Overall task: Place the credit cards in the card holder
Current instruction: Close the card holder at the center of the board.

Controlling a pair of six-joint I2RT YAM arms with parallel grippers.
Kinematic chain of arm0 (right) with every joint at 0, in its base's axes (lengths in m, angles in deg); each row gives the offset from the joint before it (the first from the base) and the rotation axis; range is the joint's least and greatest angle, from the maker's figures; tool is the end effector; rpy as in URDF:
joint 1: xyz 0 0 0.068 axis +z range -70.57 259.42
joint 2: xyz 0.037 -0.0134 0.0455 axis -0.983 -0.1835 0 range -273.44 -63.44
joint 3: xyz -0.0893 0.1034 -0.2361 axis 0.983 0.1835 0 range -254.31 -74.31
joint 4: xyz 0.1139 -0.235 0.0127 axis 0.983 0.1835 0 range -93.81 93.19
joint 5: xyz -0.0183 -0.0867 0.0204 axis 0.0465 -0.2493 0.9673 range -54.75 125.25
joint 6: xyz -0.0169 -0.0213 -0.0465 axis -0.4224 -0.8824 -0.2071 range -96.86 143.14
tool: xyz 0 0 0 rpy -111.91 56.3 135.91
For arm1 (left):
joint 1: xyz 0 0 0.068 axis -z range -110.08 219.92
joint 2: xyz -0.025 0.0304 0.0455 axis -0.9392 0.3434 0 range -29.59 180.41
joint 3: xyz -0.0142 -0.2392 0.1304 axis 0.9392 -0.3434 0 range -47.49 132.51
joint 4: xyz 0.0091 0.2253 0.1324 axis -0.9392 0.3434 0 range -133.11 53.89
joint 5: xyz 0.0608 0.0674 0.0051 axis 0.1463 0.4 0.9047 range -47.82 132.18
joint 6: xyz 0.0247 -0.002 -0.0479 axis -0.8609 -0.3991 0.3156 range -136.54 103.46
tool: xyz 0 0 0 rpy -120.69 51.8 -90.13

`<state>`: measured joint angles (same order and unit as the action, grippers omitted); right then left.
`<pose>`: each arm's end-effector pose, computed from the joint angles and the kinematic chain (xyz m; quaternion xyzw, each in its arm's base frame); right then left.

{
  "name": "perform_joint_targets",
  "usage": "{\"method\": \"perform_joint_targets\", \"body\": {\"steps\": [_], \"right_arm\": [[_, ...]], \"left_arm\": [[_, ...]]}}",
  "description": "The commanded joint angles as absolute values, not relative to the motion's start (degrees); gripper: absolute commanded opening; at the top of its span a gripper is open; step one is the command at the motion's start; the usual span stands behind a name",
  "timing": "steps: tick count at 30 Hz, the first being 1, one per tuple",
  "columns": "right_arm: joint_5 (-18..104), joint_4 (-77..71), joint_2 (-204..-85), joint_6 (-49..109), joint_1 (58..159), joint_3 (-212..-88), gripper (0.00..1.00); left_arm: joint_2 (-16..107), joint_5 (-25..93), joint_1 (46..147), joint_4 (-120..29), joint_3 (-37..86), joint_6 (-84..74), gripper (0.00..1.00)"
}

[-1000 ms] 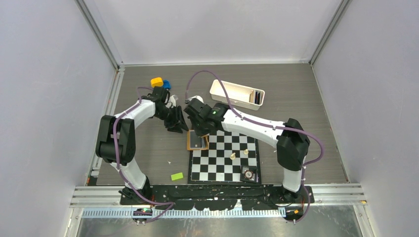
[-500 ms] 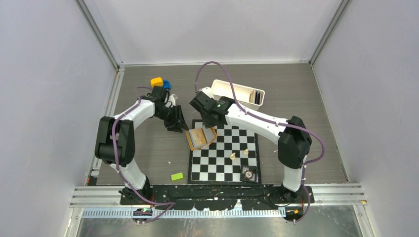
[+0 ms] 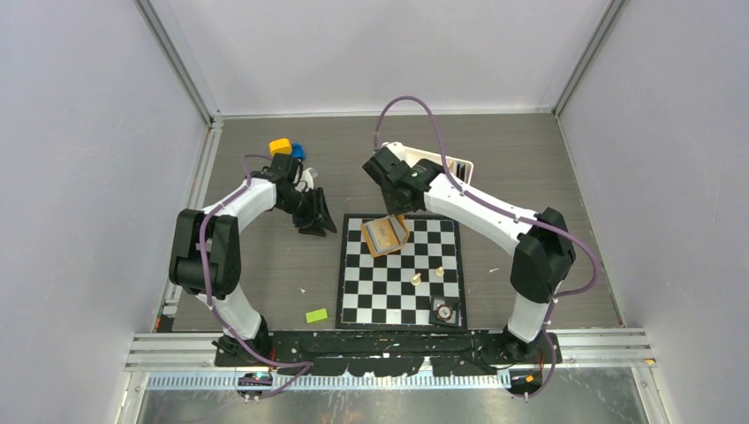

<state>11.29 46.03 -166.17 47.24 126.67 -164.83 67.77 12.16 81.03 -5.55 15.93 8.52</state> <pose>0.2687 0.2694 0.2837 -0.1413 0.9400 -0.0260 0.3093 0.3143 -0.0799 0.1889 -0.0745 0.9513 -0.2912 0.0682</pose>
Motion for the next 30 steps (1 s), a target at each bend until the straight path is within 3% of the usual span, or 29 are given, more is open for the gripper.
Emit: {"method": "perform_joint_targets", "body": {"steps": [1, 13, 15, 19, 21, 30], "right_arm": [[18.5, 41.9, -163.6, 47.1, 129.3, -163.9, 0.01], [36.7, 29.9, -174.0, 51.5, 134.5, -161.3, 0.02], [39.3, 28.8, -174.3, 51.4, 134.5, -161.1, 0.13], [40.3, 27.8, -170.0, 49.2, 134.4, -160.2, 0.50], [40.6, 29.2, -167.1, 47.8, 133.7, -160.8, 0.60], [48.3, 35.3, -159.0, 43.6, 120.2, -159.4, 0.66]], "left_arm": [[66.3, 11.7, 80.8, -5.8, 16.9, 8.2, 0.41], [66.2, 11.3, 80.8, -5.9, 16.9, 8.0, 0.42], [66.2, 11.2, 80.8, -5.8, 16.8, 7.9, 0.42], [65.6, 11.0, 80.9, -6.3, 16.8, 7.7, 0.43], [64.9, 10.8, 81.0, -6.7, 16.7, 7.6, 0.44], [59.0, 12.8, 84.0, -10.1, 16.1, 11.1, 0.50]]}}
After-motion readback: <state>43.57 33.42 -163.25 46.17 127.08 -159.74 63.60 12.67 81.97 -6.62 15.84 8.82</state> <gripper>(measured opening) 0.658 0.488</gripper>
